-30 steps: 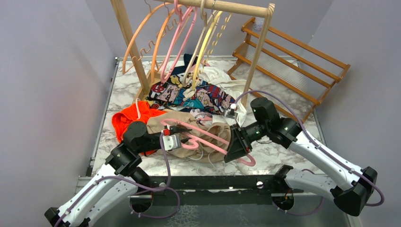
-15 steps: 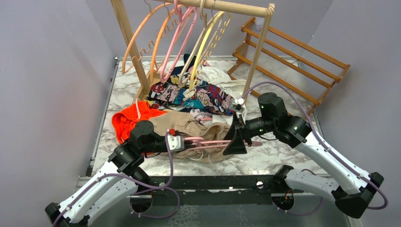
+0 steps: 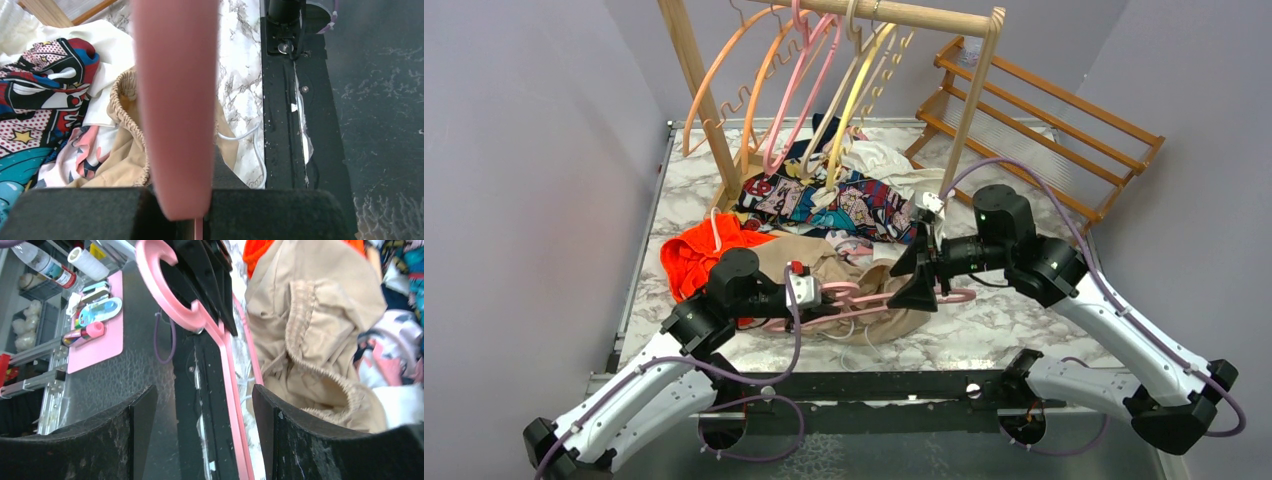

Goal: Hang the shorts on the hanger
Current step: Hang the shorts on the hanger.

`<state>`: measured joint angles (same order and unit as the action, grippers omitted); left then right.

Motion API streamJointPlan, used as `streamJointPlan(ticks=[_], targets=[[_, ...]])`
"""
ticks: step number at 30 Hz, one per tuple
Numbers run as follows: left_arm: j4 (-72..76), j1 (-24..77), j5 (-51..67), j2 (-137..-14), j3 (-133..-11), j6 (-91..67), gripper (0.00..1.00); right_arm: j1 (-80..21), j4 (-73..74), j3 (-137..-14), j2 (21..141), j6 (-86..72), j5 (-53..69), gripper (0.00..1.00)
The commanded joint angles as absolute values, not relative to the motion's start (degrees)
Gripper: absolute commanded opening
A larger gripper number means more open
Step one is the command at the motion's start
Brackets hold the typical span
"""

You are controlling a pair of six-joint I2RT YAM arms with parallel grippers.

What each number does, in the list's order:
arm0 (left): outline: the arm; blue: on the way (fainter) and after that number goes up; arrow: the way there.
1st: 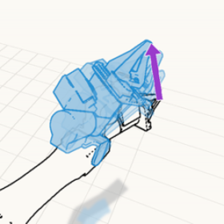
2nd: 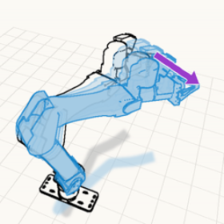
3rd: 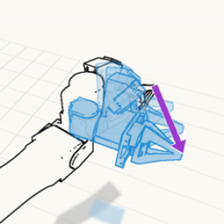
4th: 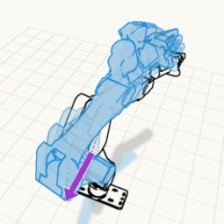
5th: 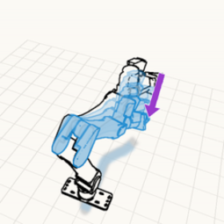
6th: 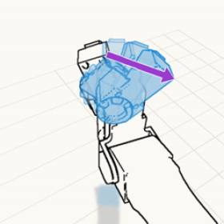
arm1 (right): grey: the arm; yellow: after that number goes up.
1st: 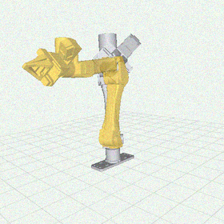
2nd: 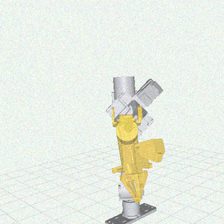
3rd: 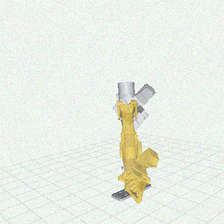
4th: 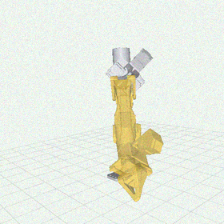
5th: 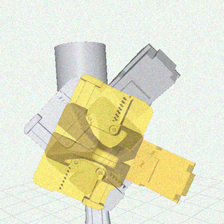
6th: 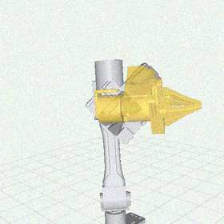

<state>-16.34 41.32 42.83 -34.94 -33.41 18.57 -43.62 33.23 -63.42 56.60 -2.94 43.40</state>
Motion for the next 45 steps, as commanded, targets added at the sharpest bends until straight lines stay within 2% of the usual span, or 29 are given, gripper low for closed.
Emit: streamJointPlan(ticks=[1, 7, 16, 21, 35, 38, 41, 42, 44, 45], targets=[[-13.45, 41.20, 44.28, -37.77, -37.64, 14.59, 0.00, -44.51, 28.47, -67.89, 57.97, 0.28, 43.57, 0.72], [-13.69, 41.22, 45.14, -41.64, -41.81, 10.50, 0.00, -46.40, 23.10, -65.84, 58.41, 2.74, 47.83, 0.72], [-16.97, 41.17, 47.05, -46.21, -47.70, 8.80, 0.00, -53.75, 24.17, -65.70, 60.20, 11.10, 31.50, 0.68], [-17.66, 41.23, 47.30, -47.64, -49.33, 9.03, 0.00, -55.00, 23.89, -66.72, 60.93, 12.86, 28.92, 0.64], [-17.92, 41.20, 47.34, -46.85, -50.65, 10.67, 0.00, -56.16, 24.95, -67.32, 64.11, 13.77, 27.07, 0.32], [-17.91, 41.22, 47.32, -47.10, -50.68, 10.90, 0.00, -56.15, 25.12, -67.60, 64.91, 13.41, 28.48, 0.20], [-17.86, 41.22, 46.53, -47.48, -51.01, 11.12, 0.00, -56.18, 25.05, -67.31, 65.33, 12.98, 29.40, 0.02], [-17.84, 41.19, 46.03, -47.47, -51.12, 11.15, 0.01, -56.22, 24.69, -66.94, 65.10, 12.59, 29.35, 0.01], [-17.93, 41.20, 44.33, -47.28, -51.21, 11.06, 0.19, -56.15, 24.04, -65.77, 63.83, 11.43, 28.69, 0.01], [-18.00, 41.22, 43.70, -46.97, -51.12, 11.23, 0.32, -56.22, 23.80, -65.08, 63.03, 10.94, 28.15, 0.01]])
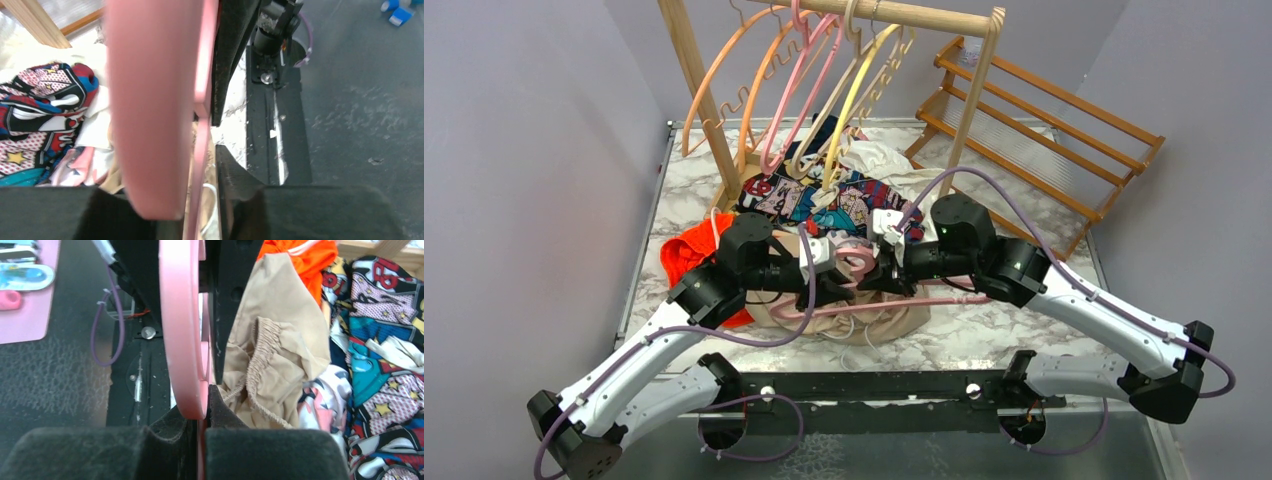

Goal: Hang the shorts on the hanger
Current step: Hang the shorts on the hanger.

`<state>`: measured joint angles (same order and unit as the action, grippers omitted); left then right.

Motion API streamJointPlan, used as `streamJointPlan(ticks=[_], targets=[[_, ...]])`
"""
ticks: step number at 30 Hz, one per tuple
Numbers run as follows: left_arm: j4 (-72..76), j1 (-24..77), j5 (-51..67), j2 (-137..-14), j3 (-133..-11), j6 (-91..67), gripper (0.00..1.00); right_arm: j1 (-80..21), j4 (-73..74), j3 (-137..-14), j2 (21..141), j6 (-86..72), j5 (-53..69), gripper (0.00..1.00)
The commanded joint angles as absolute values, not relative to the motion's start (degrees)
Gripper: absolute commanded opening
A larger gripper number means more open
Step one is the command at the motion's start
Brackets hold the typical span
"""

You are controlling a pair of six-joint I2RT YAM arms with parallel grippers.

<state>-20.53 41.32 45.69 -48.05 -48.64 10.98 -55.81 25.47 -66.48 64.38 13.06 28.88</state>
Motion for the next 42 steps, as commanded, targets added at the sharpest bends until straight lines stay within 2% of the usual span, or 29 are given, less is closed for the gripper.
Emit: streamJointPlan(ticks=[1, 5, 6, 7, 12, 16, 20, 23, 29, 35, 42], targets=[[-18.09, 41.18, 42.77, -46.42, -50.87, 11.32, 0.48, -56.20, 23.82, -64.35, 62.04, 10.51, 27.48, 0.01], [-18.04, 41.22, 37.85, -43.11, -49.58, 12.48, 0.89, -56.18, 24.20, -61.14, 56.80, 7.09, 22.72, 0.01], [-18.02, 41.22, 36.13, -41.76, -49.19, 12.81, 0.97, -56.23, 24.05, -59.98, 55.01, 5.83, 21.04, 0.01], [-17.94, 41.17, 34.40, -40.43, -48.76, 13.07, 0.99, -56.17, 23.90, -58.83, 53.13, 4.60, 19.23, 0.01], [-15.45, 41.19, 24.48, -30.54, -45.13, 12.78, 0.99, -56.16, 22.89, -53.40, 42.92, -3.97, 9.31, 0.01], [-11.30, 41.19, 10.13, -23.37, -40.66, 6.22, 0.99, -56.11, 22.69, -50.90, 36.45, -10.12, 5.31, 0.01], [-9.10, 41.15, -6.46, -18.33, -36.85, -9.41, 0.99, -56.13, 20.74, -48.82, 30.81, -13.86, 5.09, 0.01], [-12.86, 41.19, -18.94, -16.07, -34.68, -24.30, 0.99, -56.16, 17.46, -47.01, 27.96, -15.87, 3.90, 0.01], [-23.53, 41.13, -21.39, -22.47, -34.28, -38.40, 0.99, -56.14, 19.60, -47.33, 27.47, -15.85, -6.75, 0.01], [-34.41, 41.14, -19.57, -34.61, -37.74, -45.48, 0.99, -56.16, 20.00, -45.70, 25.00, -14.03, -7.43, 0.01], [-36.36, 41.13, -20.80, -37.20, -38.06, -47.82, 0.99, -56.12, 20.07, -44.10, 25.03, -13.71, -6.15, 0.01]])
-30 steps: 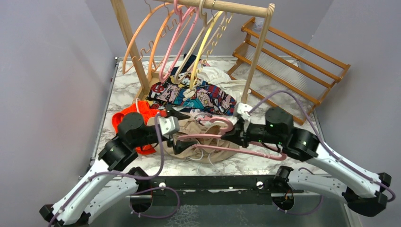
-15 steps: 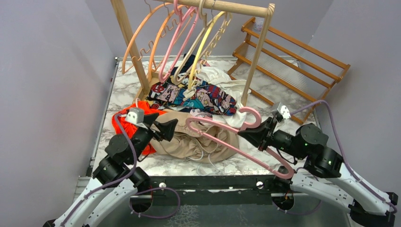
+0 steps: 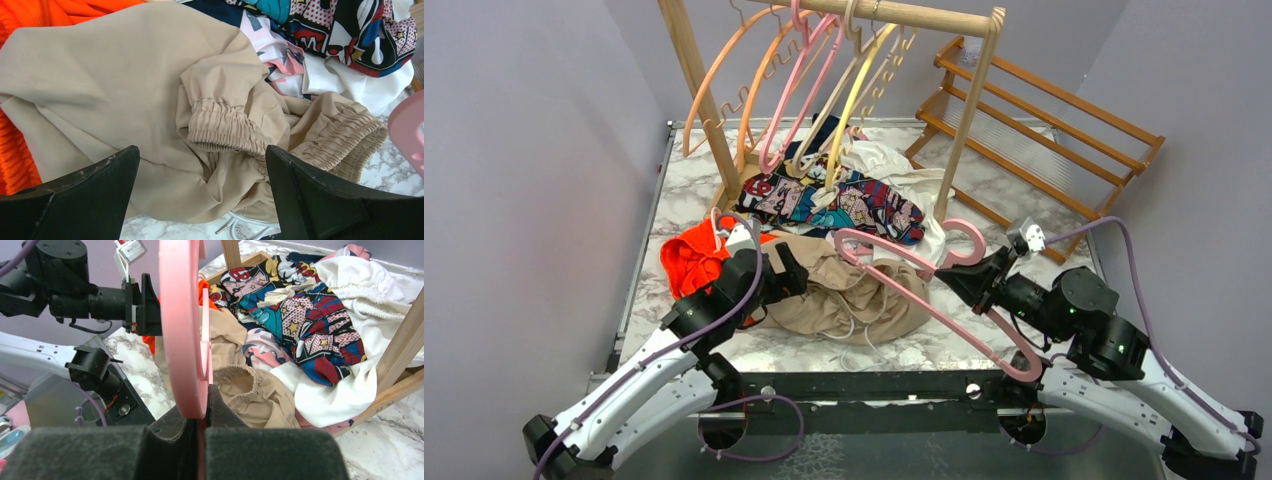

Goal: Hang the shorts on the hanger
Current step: Hang the shorts on the hanger.

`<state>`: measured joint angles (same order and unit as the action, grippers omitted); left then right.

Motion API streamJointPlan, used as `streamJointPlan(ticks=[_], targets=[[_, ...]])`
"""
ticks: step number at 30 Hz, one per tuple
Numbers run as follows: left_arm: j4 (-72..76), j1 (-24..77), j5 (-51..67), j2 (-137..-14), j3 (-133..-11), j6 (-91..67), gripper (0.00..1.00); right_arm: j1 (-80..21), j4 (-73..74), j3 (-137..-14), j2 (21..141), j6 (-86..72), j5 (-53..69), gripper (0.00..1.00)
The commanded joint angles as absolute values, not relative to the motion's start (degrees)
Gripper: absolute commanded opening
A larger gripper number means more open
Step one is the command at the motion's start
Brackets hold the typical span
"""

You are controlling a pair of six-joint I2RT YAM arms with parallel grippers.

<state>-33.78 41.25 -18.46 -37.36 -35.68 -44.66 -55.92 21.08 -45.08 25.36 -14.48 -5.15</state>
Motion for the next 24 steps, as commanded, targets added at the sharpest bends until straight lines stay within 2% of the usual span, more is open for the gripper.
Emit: streamJointPlan(ticks=[1, 6, 17, 24], targets=[[-37.05, 41.13, -20.83, -37.51, -38.19, -47.81, 0.99, -56.16, 19.98, -43.82, 25.10, -13.65, -6.06, 0.01], [-40.12, 41.14, -20.20, -40.52, -38.65, -47.70, 0.99, -56.15, 19.47, -43.35, 25.55, -12.61, -5.82, 0.01], [-39.66, 41.11, -19.51, -46.78, -39.95, -45.27, 0.74, -56.18, 18.56, -42.81, 26.38, -11.77, -5.28, 0.01], [-34.47, 41.13, -20.08, -50.58, -40.47, -40.87, 0.59, -56.17, 18.32, -43.16, 26.30, -11.59, -5.14, 0.01]])
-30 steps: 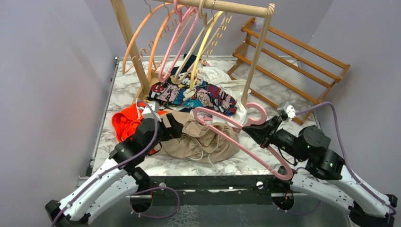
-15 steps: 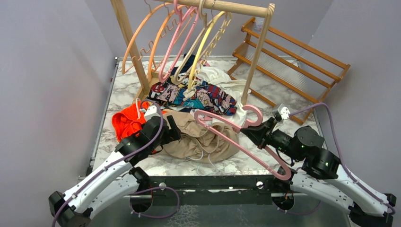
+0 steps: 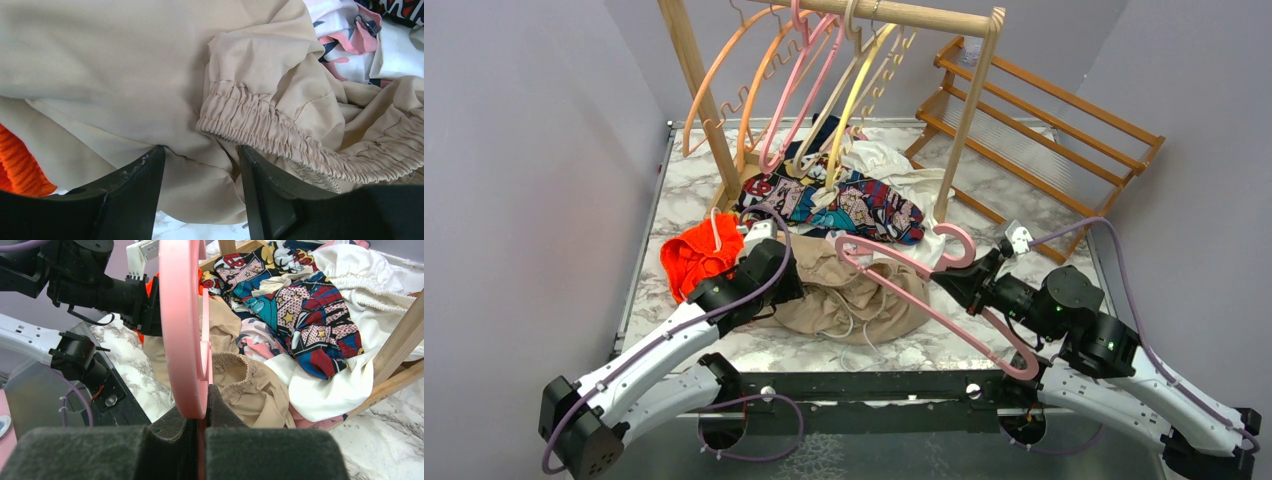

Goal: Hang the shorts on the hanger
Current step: Hang the shorts on the hanger.

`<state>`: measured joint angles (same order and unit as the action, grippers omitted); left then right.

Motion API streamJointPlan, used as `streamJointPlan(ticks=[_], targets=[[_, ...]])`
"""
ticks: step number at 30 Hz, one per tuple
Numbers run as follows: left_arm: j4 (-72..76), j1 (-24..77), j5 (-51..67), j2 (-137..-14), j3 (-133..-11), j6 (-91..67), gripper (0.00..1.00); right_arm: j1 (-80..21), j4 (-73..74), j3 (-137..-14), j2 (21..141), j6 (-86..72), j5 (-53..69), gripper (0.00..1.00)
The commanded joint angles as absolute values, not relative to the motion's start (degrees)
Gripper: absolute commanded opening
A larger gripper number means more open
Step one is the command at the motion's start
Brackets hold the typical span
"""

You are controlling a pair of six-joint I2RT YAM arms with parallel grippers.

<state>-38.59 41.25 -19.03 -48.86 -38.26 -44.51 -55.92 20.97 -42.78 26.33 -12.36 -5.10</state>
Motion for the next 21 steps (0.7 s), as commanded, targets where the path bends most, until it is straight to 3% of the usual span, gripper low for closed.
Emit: streamJointPlan(ticks=[1, 9, 21], targets=[[-33.82, 41.13, -19.81, -51.19, -40.51, -40.13, 0.58, -56.11, 18.48, -43.24, 26.20, -11.51, -5.25, 0.01], [-26.30, 41.11, -14.08, -52.85, -39.52, -35.66, 0.70, -56.16, 19.35, -43.54, 25.51, -11.43, -5.81, 0.01], [-17.07, 41.09, -4.45, -57.65, -38.74, -32.19, 0.50, -56.16, 20.59, -45.26, 25.06, -11.07, -6.81, 0.01]])
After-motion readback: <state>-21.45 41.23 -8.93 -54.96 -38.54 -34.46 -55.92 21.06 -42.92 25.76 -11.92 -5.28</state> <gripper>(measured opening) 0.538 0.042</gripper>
